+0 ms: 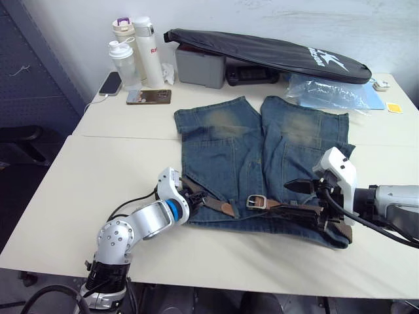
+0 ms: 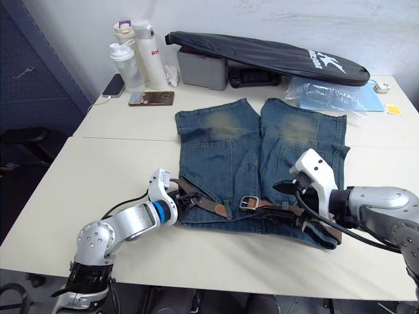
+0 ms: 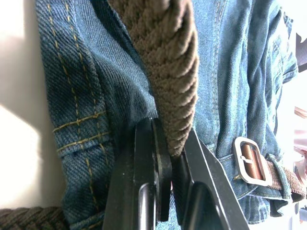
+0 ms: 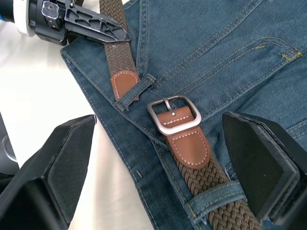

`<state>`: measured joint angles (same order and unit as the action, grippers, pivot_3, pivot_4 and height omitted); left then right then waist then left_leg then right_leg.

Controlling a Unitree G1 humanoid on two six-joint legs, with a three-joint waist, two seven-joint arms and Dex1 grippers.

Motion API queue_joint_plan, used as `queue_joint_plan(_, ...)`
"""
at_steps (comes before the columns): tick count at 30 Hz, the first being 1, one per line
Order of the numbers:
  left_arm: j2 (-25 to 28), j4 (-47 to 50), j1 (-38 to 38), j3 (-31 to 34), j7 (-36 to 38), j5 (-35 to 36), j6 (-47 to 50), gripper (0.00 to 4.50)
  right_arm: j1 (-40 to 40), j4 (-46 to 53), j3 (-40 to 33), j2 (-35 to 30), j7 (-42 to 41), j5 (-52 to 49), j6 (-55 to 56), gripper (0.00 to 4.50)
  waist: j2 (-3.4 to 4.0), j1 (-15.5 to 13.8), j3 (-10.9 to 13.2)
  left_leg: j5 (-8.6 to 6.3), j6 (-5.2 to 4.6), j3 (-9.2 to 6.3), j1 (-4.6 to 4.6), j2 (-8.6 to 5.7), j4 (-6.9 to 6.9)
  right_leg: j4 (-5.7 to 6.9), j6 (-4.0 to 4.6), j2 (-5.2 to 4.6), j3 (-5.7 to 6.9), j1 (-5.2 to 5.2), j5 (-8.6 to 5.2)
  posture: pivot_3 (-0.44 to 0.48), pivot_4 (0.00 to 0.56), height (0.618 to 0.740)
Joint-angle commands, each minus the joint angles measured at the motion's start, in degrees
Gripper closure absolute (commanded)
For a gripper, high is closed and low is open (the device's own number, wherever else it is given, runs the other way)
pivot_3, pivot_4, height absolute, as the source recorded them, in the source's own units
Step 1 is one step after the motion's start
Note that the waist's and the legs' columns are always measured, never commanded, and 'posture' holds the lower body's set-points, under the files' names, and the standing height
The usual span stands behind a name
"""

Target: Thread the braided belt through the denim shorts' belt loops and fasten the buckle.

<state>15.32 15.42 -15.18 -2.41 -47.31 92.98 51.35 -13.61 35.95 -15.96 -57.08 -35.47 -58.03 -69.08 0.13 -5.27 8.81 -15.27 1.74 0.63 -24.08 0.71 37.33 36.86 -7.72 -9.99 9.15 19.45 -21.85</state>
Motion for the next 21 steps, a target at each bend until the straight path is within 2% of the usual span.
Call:
queue_joint_plan(1,-0.33,2.48,-1.04,-0.29,-0.32,-2.24,-0.55,4.50,-1.45,1.44,0.79,0.37,0.89,-1.41,-0.06,0.04,0.00,-0.09,0.00,0.00,0.00,0.00,0.00,0.00,0.01,0.00,0.00,0.00,0.00,0.00,0.00,0.000,0.150,0.645)
queue_joint_plan(7,-2.63,6.61,1.70,0.15,-2.43,-6.12,-3.29,4.50,-2.95,1.48,2.12,1.53,2.32,-2.76,-0.40,0.04,0.00,-0.19,0.00,-0.01,0.02,0.01,-0.03,0.01,0.03,0.00,0.00,0.01,-0.01,0.02,0.00,0.000,0.150,0.645)
queue_joint_plan(14,-6.04,10.36,2.79,-0.53,-1.17,-12.91,-6.24,4.50,-8.72,-1.37,6.11,1.25,1.12,-1.96,-0.53,0.04,0.00,-0.21,0.00,-0.04,0.07,0.04,-0.05,0.08,0.11,-0.04,0.03,0.09,-0.04,0.03,0.02,0.000,0.150,0.645)
queue_joint_plan(21,-9.62,11.72,4.88,-2.12,-1.37,-14.06,-5.88,4.50,-13.12,-4.13,9.32,-0.51,-2.04,-0.28,-0.39,0.04,0.00,-0.34,0.00,-0.06,0.09,0.04,-0.06,0.10,0.12,-0.03,0.03,0.11,-0.02,0.02,0.02,0.000,0.150,0.645)
